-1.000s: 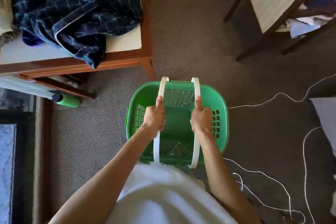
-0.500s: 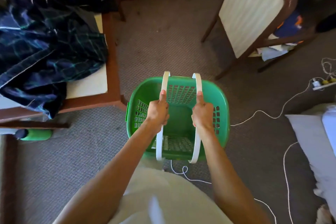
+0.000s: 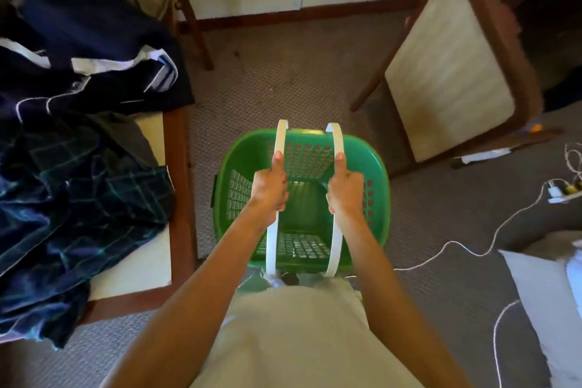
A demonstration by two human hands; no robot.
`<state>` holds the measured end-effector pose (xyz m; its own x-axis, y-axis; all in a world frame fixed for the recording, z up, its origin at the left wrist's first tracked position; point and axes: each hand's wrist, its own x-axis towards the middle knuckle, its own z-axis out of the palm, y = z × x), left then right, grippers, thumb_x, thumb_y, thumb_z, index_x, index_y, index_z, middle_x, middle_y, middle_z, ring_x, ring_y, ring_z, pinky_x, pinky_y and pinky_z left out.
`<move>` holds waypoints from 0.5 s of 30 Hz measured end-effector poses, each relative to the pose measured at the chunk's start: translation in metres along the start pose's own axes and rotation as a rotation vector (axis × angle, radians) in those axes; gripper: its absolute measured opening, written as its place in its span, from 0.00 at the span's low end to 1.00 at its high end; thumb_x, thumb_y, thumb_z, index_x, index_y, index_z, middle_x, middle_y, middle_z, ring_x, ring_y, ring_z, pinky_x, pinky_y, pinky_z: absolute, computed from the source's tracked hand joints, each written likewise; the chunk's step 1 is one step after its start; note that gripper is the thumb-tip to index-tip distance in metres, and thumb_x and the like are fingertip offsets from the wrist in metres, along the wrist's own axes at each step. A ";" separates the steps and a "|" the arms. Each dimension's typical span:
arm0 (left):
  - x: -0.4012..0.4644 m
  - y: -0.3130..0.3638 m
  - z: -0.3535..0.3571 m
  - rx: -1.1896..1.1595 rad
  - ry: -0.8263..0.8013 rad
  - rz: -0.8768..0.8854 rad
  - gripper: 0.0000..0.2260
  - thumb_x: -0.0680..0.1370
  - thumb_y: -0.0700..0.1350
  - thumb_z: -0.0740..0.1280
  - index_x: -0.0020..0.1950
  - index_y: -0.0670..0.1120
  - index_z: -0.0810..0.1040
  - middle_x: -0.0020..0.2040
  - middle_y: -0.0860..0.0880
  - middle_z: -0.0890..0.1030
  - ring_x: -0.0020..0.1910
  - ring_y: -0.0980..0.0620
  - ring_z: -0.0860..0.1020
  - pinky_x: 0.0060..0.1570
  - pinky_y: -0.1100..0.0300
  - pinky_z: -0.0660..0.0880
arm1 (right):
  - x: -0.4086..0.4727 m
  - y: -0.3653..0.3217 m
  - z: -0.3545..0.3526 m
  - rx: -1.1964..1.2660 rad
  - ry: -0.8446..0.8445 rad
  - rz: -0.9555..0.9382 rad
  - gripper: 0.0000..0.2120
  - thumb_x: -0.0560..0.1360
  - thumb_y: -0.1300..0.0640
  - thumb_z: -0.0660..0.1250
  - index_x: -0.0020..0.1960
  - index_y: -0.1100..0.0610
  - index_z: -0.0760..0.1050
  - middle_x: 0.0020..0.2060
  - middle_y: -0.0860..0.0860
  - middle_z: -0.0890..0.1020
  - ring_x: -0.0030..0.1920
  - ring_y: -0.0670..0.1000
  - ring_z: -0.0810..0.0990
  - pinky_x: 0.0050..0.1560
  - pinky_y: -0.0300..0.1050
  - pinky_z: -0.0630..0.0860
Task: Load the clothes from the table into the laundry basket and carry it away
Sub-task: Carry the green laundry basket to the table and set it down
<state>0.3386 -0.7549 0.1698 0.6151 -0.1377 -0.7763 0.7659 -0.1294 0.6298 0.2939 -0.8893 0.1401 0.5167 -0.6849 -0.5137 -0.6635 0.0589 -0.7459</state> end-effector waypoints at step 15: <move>0.202 0.264 0.043 -0.161 0.184 0.087 0.23 0.83 0.63 0.57 0.33 0.50 0.65 0.25 0.53 0.63 0.18 0.56 0.60 0.20 0.64 0.54 | 0.261 -0.237 0.106 -0.041 -0.205 -0.083 0.29 0.79 0.32 0.55 0.32 0.54 0.68 0.28 0.51 0.70 0.30 0.53 0.69 0.32 0.49 0.66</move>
<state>0.6566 -0.8594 0.1803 0.6925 0.0409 -0.7203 0.7194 0.0353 0.6937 0.6431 -1.0050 0.1383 0.6666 -0.5240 -0.5301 -0.6335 -0.0235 -0.7734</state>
